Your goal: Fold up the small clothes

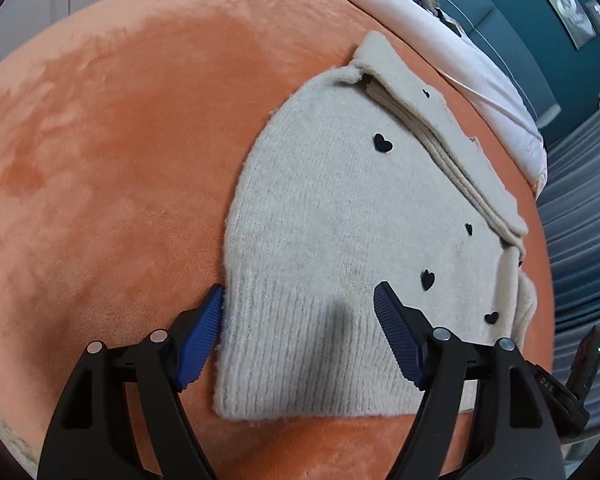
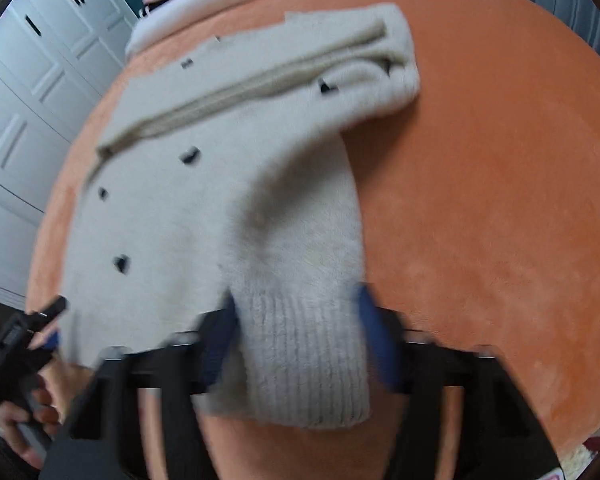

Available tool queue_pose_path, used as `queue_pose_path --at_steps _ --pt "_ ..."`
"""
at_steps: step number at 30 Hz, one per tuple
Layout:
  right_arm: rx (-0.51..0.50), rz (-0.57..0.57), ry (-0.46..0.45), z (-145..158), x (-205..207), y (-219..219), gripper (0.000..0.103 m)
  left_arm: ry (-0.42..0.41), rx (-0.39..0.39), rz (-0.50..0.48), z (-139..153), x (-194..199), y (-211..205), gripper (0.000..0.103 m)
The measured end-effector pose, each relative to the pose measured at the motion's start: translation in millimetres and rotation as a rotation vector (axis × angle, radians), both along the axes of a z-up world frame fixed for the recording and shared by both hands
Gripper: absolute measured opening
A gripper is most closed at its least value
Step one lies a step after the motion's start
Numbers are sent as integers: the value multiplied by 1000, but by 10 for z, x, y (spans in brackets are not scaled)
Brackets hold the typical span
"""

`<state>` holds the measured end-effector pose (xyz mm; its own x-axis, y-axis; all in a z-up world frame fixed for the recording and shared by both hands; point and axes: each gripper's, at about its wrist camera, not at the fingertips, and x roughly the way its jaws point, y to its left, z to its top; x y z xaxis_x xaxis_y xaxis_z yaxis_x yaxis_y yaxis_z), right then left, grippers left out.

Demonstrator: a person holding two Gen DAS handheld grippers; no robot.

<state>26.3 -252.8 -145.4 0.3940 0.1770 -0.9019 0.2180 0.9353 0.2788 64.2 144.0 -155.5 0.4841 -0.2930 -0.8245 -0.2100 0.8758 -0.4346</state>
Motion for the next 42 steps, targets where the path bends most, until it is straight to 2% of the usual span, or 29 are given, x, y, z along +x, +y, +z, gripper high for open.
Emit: queue_pose_path --at_steps 1,2,3,5,8,11,15,17,19,21,22,24,25,26,27,28,29,30,31,32,34,36,38,40,41,42 --pt "100 -63 -32 66 -71 -190 12 -3 -2 -25 17 27 -20 47" --pt "163 -110 -70 170 -161 -360 10 12 -29 -58 15 62 -16 12" --pt "190 -146 -113 306 -272 -528 10 29 -59 -73 25 81 8 10" --pt "241 -196 -181 558 -547 -859 9 8 -98 -86 140 36 86 7" --pt "272 -215 -188 713 -1065 -1153 6 -11 -97 -140 303 -137 123 7" --pt "244 -222 -109 545 -1547 -1186 5 22 -91 -180 318 -449 110 6" --pt "184 -233 47 39 -2011 -1087 5 123 -44 -213 39 -890 71 6" --pt "184 -235 74 -57 -2097 -1057 5 154 -45 -194 -89 -1016 118 6" --pt "178 -225 74 -4 -2097 -1030 5 132 -58 -179 -22 -1042 172 7" --pt "124 -198 83 46 -2061 -1039 10 67 -44 -189 112 -1010 179 10" --pt "64 -206 85 123 -2027 -1061 12 35 -16 -190 195 -997 165 12" --pt "-29 -237 38 353 -1985 -1114 19 -6 33 -186 325 -963 145 27" --pt "-38 -256 6 458 -1956 -1109 37 -27 61 -171 395 -950 129 49" --pt "-53 -289 -32 580 -1942 -1125 74 -48 83 -156 457 -971 115 66" --pt "-79 -348 -102 733 -1965 -1120 90 -73 102 -147 521 -983 84 71" --pt "-87 -389 -169 817 -2007 -1114 98 -88 123 -147 566 -977 43 78" --pt "-76 -431 -247 871 -2080 -1071 98 -97 160 -156 604 -969 -24 84" --pt "-45 -448 -267 845 -2097 -1025 98 -105 199 -166 632 -969 -93 86" --pt "-12 -461 -240 771 -2116 -977 98 -125 235 -182 662 -979 -163 86" --pt "4 -434 -166 657 -2090 -890 98 -137 267 -200 678 -990 -184 87" --pt "-39 -310 -53 581 -1973 -756 98 -123 332 -230 674 -1007 -324 92" --pt "-117 -189 -39 758 -1728 -559 98 -107 338 -243 666 -1084 -354 92" --pt "-104 -174 -116 1053 -1494 -515 98 -86 337 -232 657 -1194 -375 92" --pt "29 -138 -167 1084 -1294 -537 98 -61 336 -219 641 -1307 -427 92" --pt "137 -94 -126 906 -1190 -549 98 -44 332 -208 622 -1379 -446 92" --pt "213 -85 -20 651 -1136 -543 98 -32 318 -205 599 -1453 -460 92"
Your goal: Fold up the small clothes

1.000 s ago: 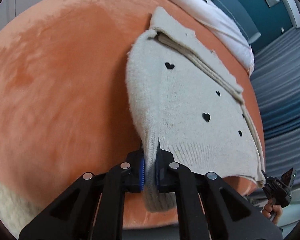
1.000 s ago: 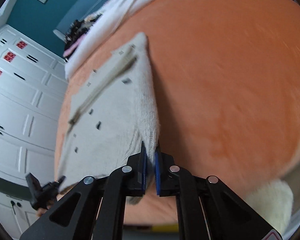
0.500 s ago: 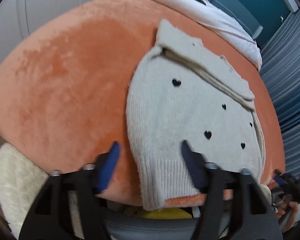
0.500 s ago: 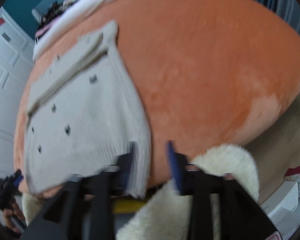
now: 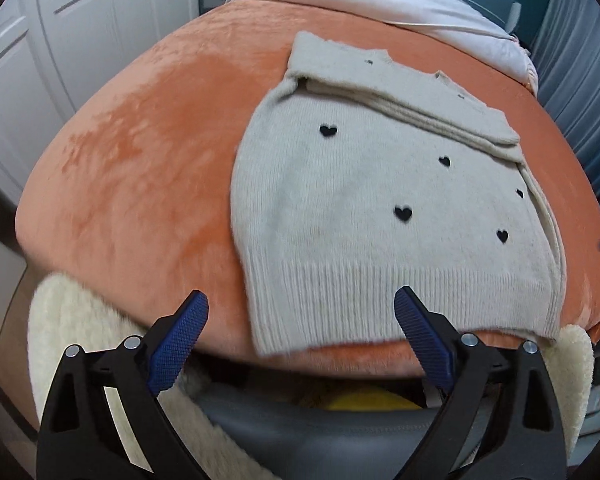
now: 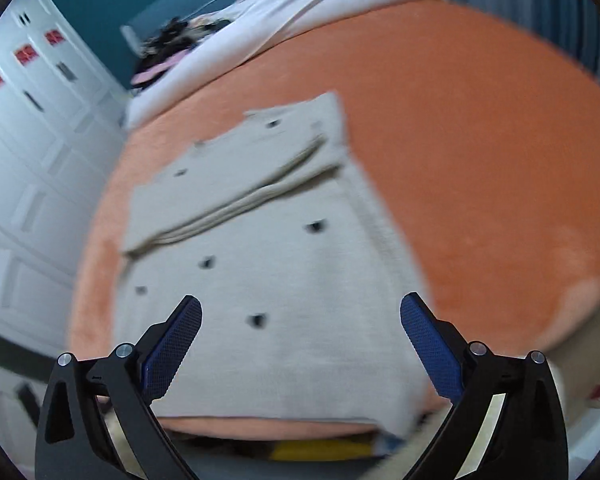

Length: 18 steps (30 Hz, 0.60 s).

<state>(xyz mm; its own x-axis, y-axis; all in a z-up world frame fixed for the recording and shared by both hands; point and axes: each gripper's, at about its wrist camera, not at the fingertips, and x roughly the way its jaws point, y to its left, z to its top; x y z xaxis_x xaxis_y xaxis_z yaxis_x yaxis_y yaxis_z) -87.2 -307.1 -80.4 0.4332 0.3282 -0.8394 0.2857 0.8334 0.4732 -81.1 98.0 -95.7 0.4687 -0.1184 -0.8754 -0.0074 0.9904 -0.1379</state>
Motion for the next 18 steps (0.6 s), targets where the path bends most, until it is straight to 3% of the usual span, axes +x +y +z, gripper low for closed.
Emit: queue_pose_path --at_steps 1,2,4,6,8,9,10,12,14,16,18 --pt "14 -26 88 -181 59 8 97 0 -21 -5 -14 -63 2 92" --pt "-1 -57 121 -298 70 0 95 -12 -37 -2 -11 -105 21 92" --pt "-102 -91 83 -270 158 -5 90 -17 -58 17 -5 -116 97 92" --pt "-200 -145 -25 6 233 -19 90 -3 -46 32 -17 -90 128 92" --pt "-309 -213 -191 372 192 -50 91 17 20 40 -22 -58 109 92" --pt "-403 -258 -289 547 112 -60 98 23 39 29 -14 -44 84 93" --pt "-494 -311 -375 659 33 -55 98 31 48 1 -8 -26 47 98" --pt "-628 -419 -482 709 -77 -98 98 22 40 -41 9 -37 -8 98" --pt "-611 -495 -417 644 19 -290 98 -4 35 -65 41 -52 -56 98" --pt "-534 -449 -327 561 222 -390 98 -11 24 -89 43 -23 -90 98" --pt "-545 -424 -315 520 334 -413 98 -21 28 -86 44 59 -103 98"
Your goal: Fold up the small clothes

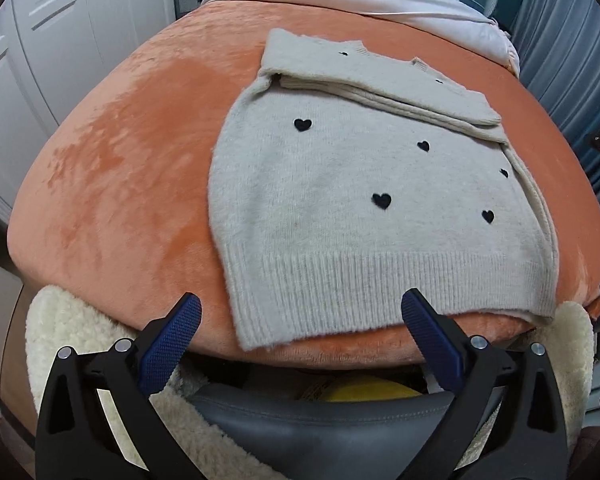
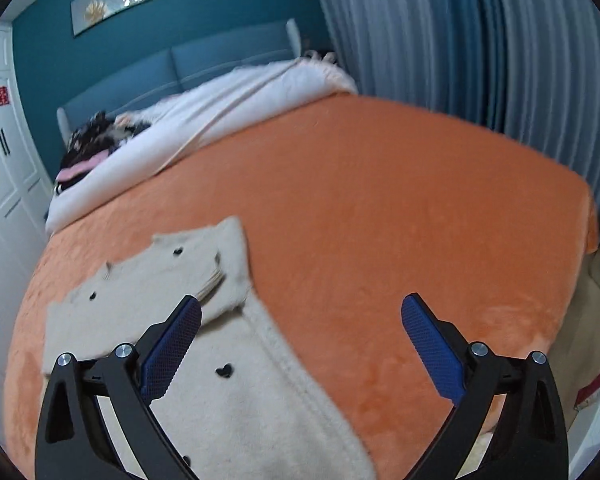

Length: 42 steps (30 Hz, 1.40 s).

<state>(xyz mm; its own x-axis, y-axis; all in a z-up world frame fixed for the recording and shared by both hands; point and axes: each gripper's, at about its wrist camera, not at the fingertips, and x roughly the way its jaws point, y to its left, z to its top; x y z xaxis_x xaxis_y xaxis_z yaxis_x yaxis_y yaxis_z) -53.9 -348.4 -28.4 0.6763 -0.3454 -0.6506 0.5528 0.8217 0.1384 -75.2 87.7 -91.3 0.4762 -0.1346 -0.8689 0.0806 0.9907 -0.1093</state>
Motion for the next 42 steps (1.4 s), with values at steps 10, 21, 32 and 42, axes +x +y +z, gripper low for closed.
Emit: queue_pose_path --at_steps 10,21,32,42 --pt "39 319 199 -494 1367 446 98 -228 63 62 364 1138 -3 50" --pt "106 300 429 -1154 2212 624 22 -265 50 119 426 1428 328 44" --pt "-197 539 250 -45 2229 2020 14 -211 -9 195 305 1221 778 48" --pt "-35 77 392 -627 1152 -128 16 -162 -26 105 108 1145 550 53"
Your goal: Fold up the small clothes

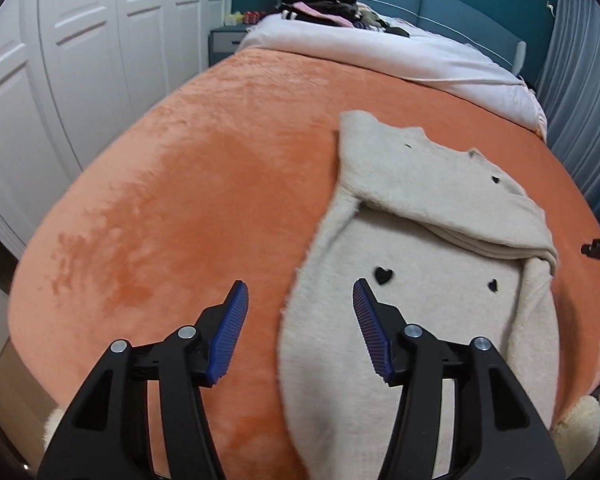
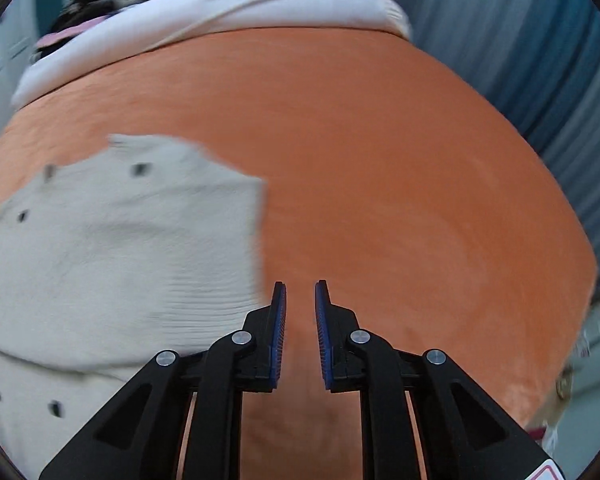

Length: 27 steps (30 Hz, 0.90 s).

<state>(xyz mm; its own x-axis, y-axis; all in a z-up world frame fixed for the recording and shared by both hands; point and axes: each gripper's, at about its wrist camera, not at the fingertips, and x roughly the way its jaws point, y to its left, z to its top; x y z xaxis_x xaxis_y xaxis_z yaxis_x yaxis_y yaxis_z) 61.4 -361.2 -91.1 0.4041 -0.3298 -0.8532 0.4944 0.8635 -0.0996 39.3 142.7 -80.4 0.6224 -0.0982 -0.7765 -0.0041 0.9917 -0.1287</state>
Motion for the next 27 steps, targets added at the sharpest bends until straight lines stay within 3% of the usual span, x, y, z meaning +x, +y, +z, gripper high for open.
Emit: queue_pose_path --at_steps 1,3,4,5,7,10,12,13,15,16,18,20,22,24,26,27 --pt "42 -7 -18 25 -127 -50 22 12 0 -6 -34 5 -55 55" --pt "114 57 -38 76 -383 122 25 37 -5 -14 -107 -11 -150 57" --pt "138 125 -40 81 -514 349 33 49 -8 -13 -140 -33 -189 59" --pt "152 191 -39 68 -623 560 52 61 -6 -13 -173 -56 -220 60" --pt "176 351 -34 -4 -819 1180 67 90 2 -14 -239 -111 -279 61" --pt "193 517 28 -254 -808 1949 67 141 -10 -5 -350 -196 -302 63" --pt "213 519 80 -500 -676 2185 67 169 -21 16 -417 -258 -279 64" --pt "222 513 103 -596 -624 2243 65 177 -20 28 -453 -290 -270 65" --pt "235 491 119 -693 -617 2230 40 216 -24 51 -558 -311 -221 65" --pt "268 477 96 -600 -637 2125 10 241 -33 53 -613 -310 -195 61" --pt "340 392 -20 -221 -816 1703 11 269 -34 51 -672 -321 -159 53" --pt "270 281 -125 230 -1140 1139 10 270 -21 28 -663 -337 -156 50" --pt "215 193 -141 410 -1433 655 10 275 8 3 -668 -344 -181 49" --pt "202 106 -72 224 -1664 219 3 276 34 -14 -683 -355 -212 49" --pt "80 38 102 -267 -1745 -60 0 276 59 -19 -689 -347 -249 49" --pt "120 5 176 -524 -1775 -180 0 277 62 -16 -689 -344 -259 49"
